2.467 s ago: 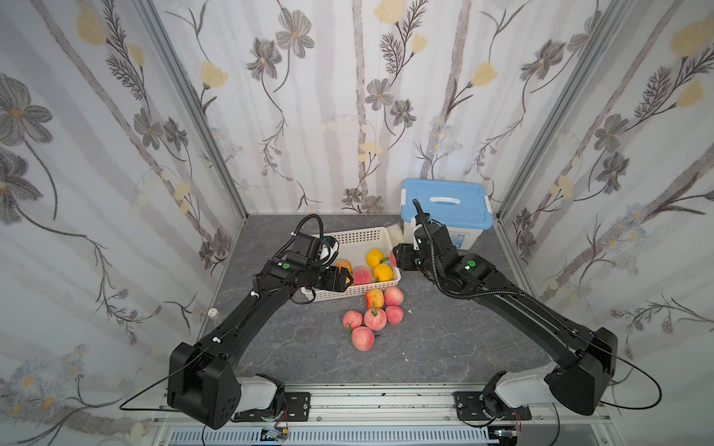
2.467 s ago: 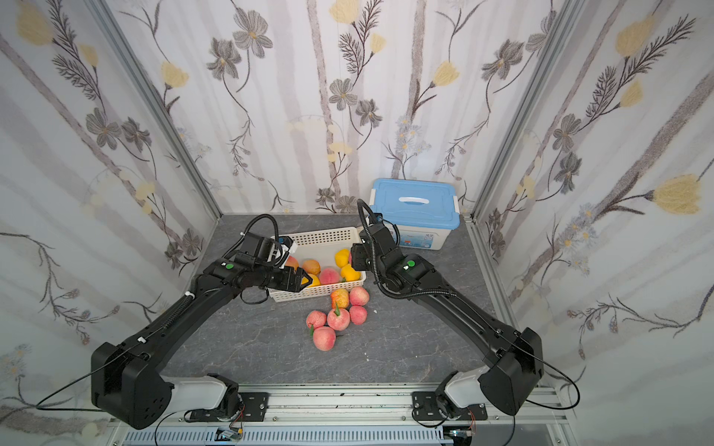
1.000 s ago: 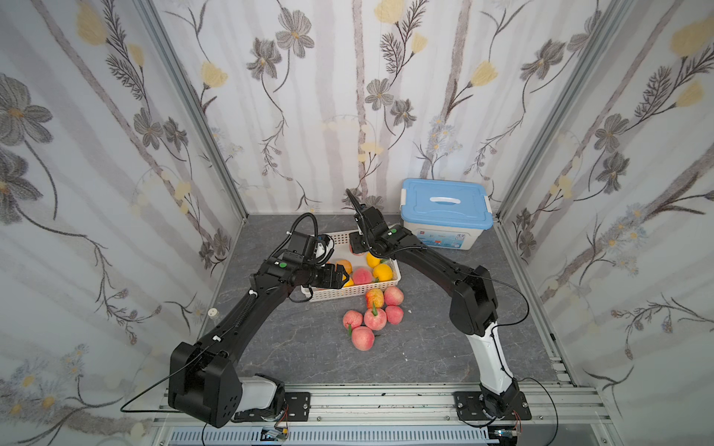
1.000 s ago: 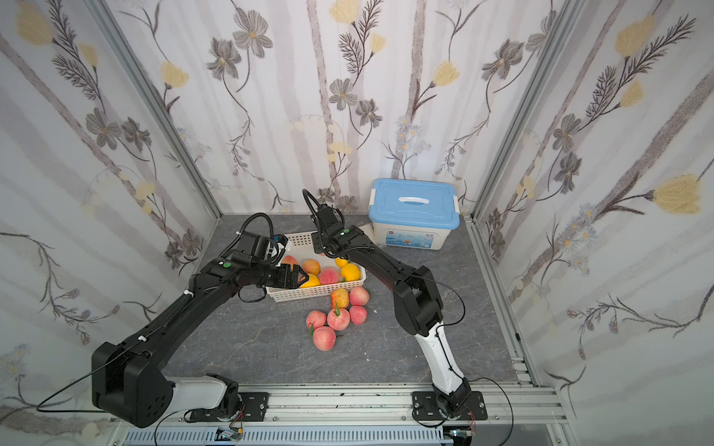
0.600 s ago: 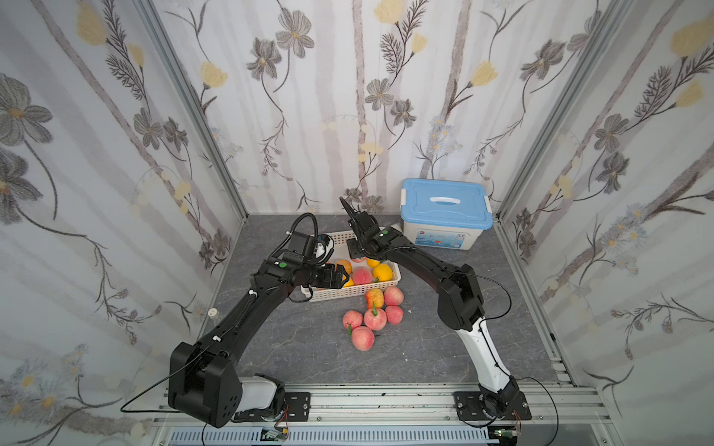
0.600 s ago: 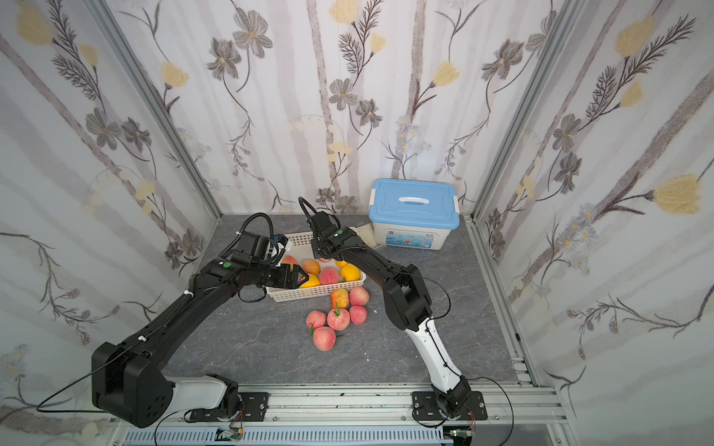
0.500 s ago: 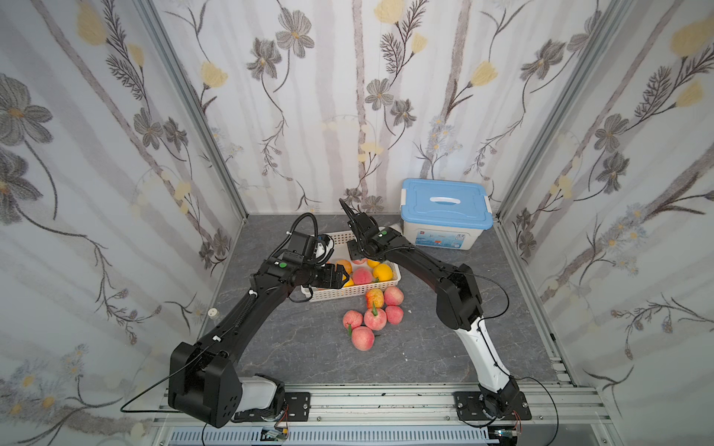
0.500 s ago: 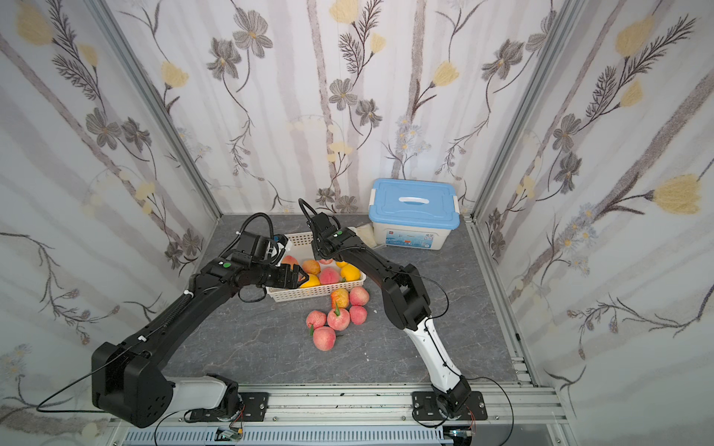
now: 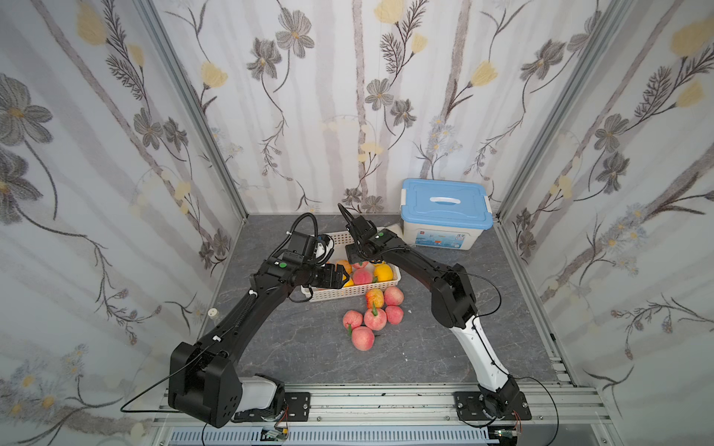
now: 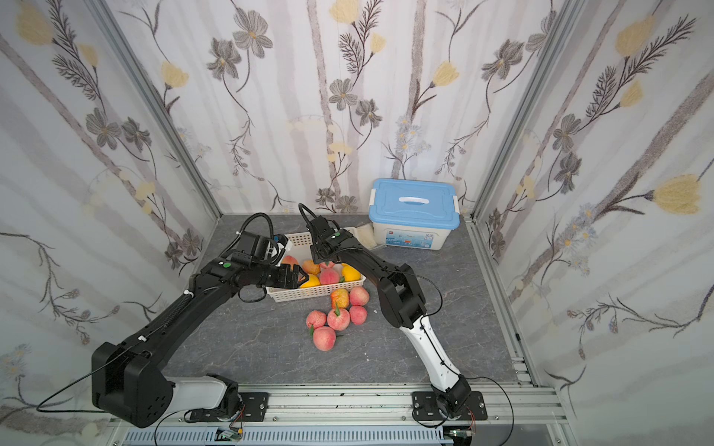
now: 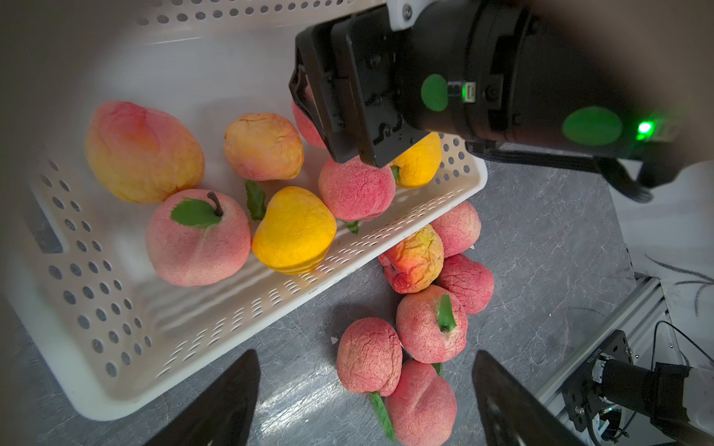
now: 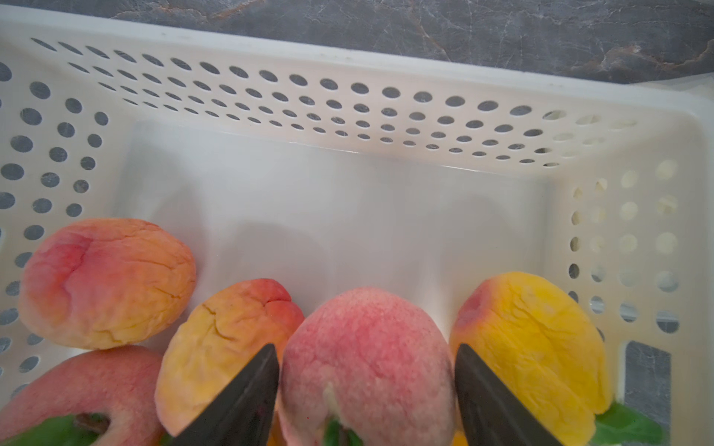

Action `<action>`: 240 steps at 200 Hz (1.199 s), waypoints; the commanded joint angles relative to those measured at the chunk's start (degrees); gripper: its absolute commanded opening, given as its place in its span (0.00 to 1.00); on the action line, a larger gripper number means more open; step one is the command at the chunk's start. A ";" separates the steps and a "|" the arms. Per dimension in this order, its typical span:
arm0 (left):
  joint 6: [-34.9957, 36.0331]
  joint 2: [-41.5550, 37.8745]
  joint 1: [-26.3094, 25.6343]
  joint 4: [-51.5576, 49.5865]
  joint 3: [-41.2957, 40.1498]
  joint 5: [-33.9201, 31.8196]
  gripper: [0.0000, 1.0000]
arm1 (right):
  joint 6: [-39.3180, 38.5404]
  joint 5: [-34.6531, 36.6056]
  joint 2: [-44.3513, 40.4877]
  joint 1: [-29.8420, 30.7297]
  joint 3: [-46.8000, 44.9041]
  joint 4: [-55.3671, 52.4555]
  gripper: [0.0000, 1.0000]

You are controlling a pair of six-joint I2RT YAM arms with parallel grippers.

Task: Put the peaches into the basket
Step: Place the peach in the basket, then pick up the peach from the center of the board.

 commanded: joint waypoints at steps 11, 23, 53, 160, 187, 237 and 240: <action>0.08 0.20 0.06 0.83 0.05 0.61 0.87 | 0.75 -0.03 0.13 -0.05 0.55 0.73 0.80; 0.05 0.01 0.05 0.73 0.02 0.72 0.87 | 0.91 -0.19 -0.02 0.03 0.62 0.99 0.82; 0.09 -0.38 0.06 0.94 -0.04 0.81 0.87 | 1.13 -0.46 -1.58 0.14 1.32 0.08 0.83; 0.51 -1.28 0.15 1.69 -0.61 -1.09 0.87 | -1.71 0.17 -34.90 0.36 -31.43 12.42 0.85; 0.80 -1.33 0.14 2.22 -1.08 -1.98 0.87 | -2.95 0.12 -44.47 0.02 -45.22 18.14 0.85; 0.13 -1.03 0.06 4.13 -2.13 -5.18 0.87 | -7.94 0.99 -62.61 -1.18 -69.99 30.35 0.86; -0.04 -1.05 0.06 4.25 -2.13 -5.44 0.87 | -8.21 1.01 -63.45 -1.20 -71.46 31.25 0.86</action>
